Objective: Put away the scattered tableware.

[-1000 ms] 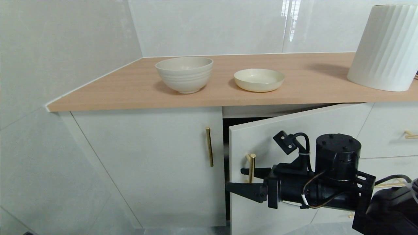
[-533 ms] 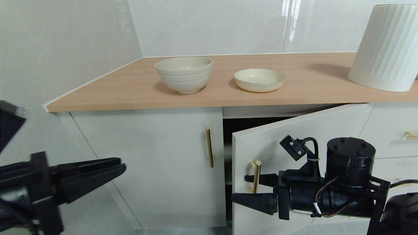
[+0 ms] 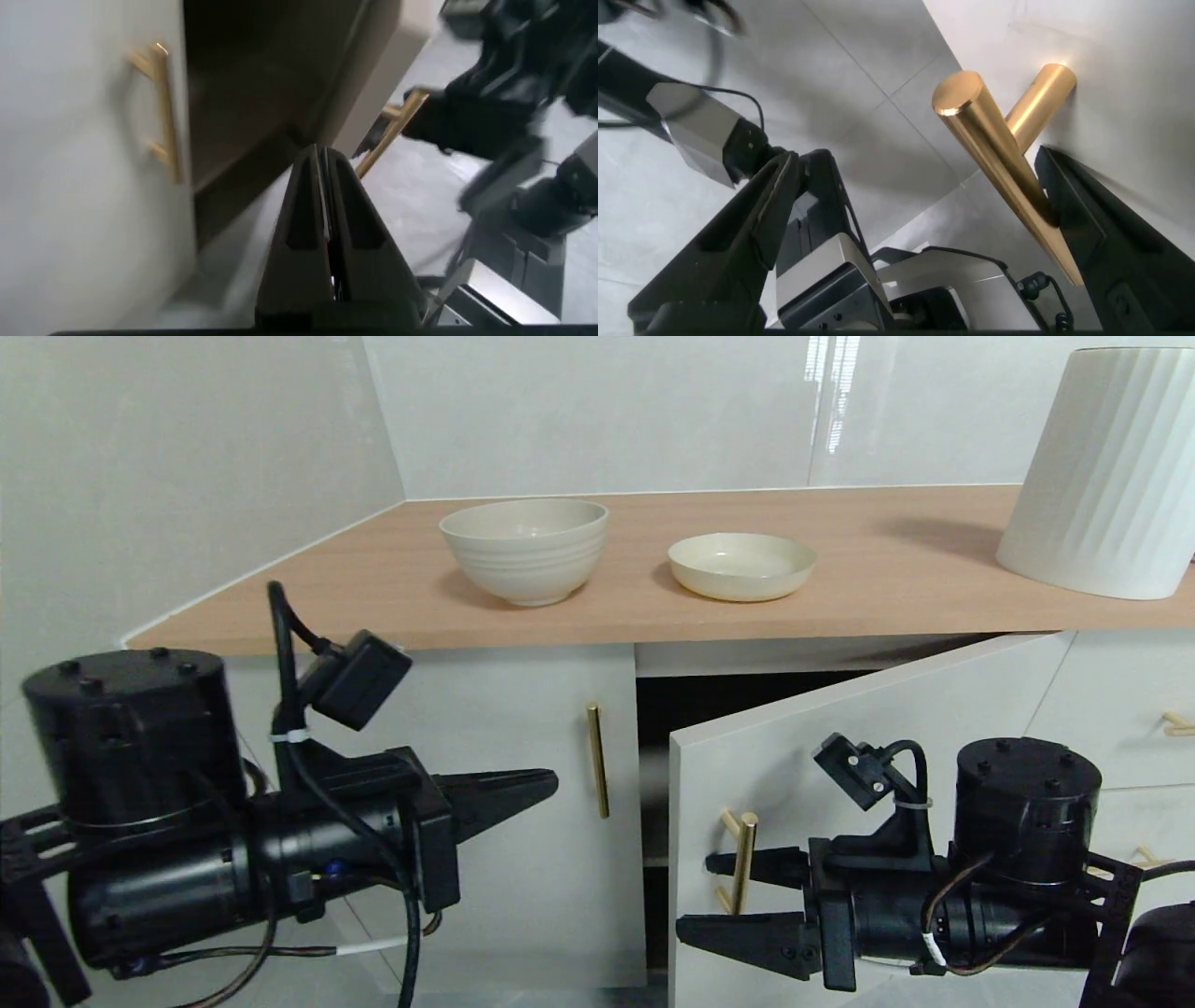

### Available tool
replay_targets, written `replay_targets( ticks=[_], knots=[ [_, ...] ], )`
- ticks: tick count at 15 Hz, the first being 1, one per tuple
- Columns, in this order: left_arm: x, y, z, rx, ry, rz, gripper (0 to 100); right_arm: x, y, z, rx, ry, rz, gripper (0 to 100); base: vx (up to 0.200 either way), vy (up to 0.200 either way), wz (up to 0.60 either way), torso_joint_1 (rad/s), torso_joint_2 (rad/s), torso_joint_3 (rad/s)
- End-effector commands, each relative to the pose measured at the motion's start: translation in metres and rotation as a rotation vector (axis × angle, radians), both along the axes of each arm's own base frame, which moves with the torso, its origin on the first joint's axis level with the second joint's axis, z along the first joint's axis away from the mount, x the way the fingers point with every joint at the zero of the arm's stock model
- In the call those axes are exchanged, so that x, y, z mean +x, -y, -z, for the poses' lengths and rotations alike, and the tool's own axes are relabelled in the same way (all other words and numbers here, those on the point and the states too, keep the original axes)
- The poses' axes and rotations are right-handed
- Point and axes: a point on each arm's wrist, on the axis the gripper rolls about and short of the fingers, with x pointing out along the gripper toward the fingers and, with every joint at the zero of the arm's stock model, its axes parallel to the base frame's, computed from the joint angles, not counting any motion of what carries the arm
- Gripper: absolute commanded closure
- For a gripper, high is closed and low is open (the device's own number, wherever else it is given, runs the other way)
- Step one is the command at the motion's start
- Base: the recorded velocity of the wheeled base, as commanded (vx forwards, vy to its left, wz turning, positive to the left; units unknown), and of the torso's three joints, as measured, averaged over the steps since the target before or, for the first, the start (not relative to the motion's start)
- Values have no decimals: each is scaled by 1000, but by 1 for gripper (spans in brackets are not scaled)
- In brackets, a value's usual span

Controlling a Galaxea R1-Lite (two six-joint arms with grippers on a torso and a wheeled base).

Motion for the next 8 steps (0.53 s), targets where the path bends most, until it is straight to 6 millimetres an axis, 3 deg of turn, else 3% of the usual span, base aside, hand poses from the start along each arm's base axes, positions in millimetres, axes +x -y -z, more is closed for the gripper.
replay_targets(
  ticks=[1,8],
  knots=[
    [23,18,34,36,-77,16,100,0,-1,3,-9,-11,-5,0,0,0,0,0,0,0],
    [58,57,49,-8,-51,60,100,-1,1,5,-17,-5,-4,0,0,0,0,0,0,0]
  ],
)
